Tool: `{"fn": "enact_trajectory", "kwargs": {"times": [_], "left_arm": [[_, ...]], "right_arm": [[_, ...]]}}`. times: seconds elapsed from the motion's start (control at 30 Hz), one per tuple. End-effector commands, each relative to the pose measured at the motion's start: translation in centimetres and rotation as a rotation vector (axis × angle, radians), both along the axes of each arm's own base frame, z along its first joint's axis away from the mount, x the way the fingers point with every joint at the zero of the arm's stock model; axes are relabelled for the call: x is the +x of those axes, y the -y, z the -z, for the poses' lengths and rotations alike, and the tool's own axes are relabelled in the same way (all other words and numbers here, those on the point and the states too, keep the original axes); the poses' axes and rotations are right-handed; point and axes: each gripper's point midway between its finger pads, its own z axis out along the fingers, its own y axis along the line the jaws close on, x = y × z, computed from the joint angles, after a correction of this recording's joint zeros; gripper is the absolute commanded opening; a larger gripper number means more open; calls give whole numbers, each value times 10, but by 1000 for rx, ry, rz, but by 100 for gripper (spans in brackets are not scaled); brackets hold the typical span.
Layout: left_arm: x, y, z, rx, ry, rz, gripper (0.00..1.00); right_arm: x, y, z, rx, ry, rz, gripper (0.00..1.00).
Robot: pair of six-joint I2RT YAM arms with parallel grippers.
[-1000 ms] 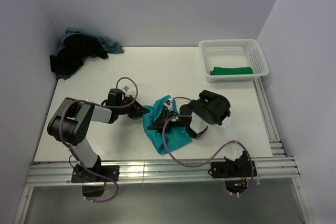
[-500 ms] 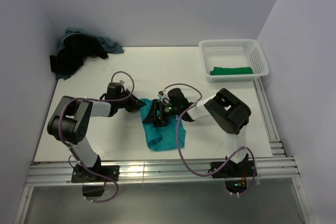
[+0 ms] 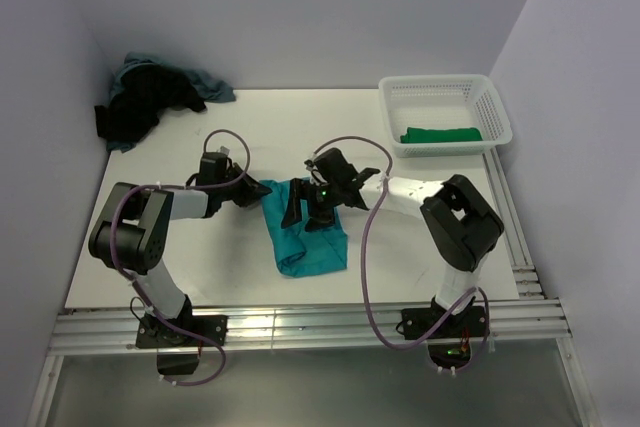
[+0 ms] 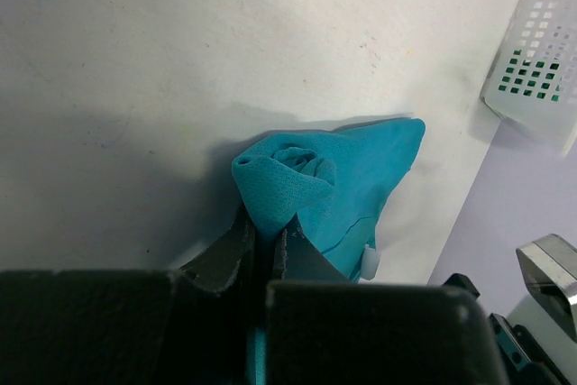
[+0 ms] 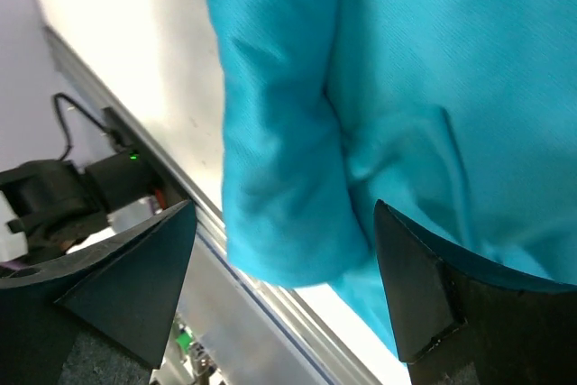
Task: Roll the t-shirts
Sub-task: Roll the tshirt
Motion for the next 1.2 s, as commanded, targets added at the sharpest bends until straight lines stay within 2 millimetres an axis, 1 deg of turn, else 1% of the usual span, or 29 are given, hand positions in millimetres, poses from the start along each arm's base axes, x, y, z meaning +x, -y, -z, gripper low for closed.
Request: {"fn": "enact_trajectory", "kwargs": {"times": [0.0, 0.1, 0.13, 0.23, 0.3, 0.4, 0.53, 0.57, 0.63, 0.67, 0.73, 0.77, 0.83, 0.87, 0.93, 0.97, 1.0, 1.07, 1.1, 1.13, 1.17], "left_arm": [[15, 0, -18, 10, 74, -2, 0], [16, 1, -18, 8, 72, 1, 0], [15, 1, -18, 9, 71, 3, 0], [14, 1, -17, 12, 68, 9, 0], [11, 0, -15, 14, 60, 13, 0], [8, -1, -13, 19, 52, 16, 0], [8, 0, -13, 15, 48, 12, 0], [7, 0, -12, 15, 45, 12, 0], [8, -1, -12, 19, 43, 10, 0], [8, -2, -12, 21, 44, 6, 0], [7, -3, -10, 29, 34, 1, 0], [7, -4, -10, 33, 31, 0, 0], [9, -4, -10, 37, 31, -5, 0], [9, -5, -8, 41, 29, -6, 0], [10, -5, -9, 40, 29, -13, 0], [11, -5, -9, 41, 28, -17, 0], [10, -5, -7, 41, 23, -20, 0], [10, -6, -6, 44, 21, -22, 0], [10, -7, -6, 45, 19, -27, 0], [10, -7, -5, 47, 18, -25, 0], [10, -7, -5, 51, 18, -29, 0]], "right_arm": [[-6, 18, -13, -98, 23, -4, 86], [-15, 17, -9, -120, -5, -17, 86], [-21, 16, -4, -129, -19, -29, 86], [-28, 10, 2, -112, -55, -46, 86], [-26, 5, 0, -98, -50, -55, 86], [-29, -5, -3, -85, -55, -83, 85], [-39, -13, 14, -105, -102, -117, 84], [-42, -17, 13, -92, -106, -127, 83], [-43, -20, 15, -86, -114, -133, 77], [-43, -22, 13, -83, -117, -132, 70], [-48, -26, 8, -71, -130, -144, 67], [-52, -26, 7, -77, -158, -140, 62], [-59, -28, -1, -60, -186, -152, 58], [-63, -27, -4, -66, -204, -146, 49], [-68, -27, -13, -58, -220, -150, 40], [-71, -25, -15, -59, -244, -144, 26], [-75, -25, -15, -58, -262, -147, 20], [-89, -27, -12, -57, -322, -180, 9], [-93, -28, -7, -68, -340, -188, 8], [-98, -30, -6, -67, -348, -202, 9], [-106, -33, -5, -64, -359, -218, 20]]}}
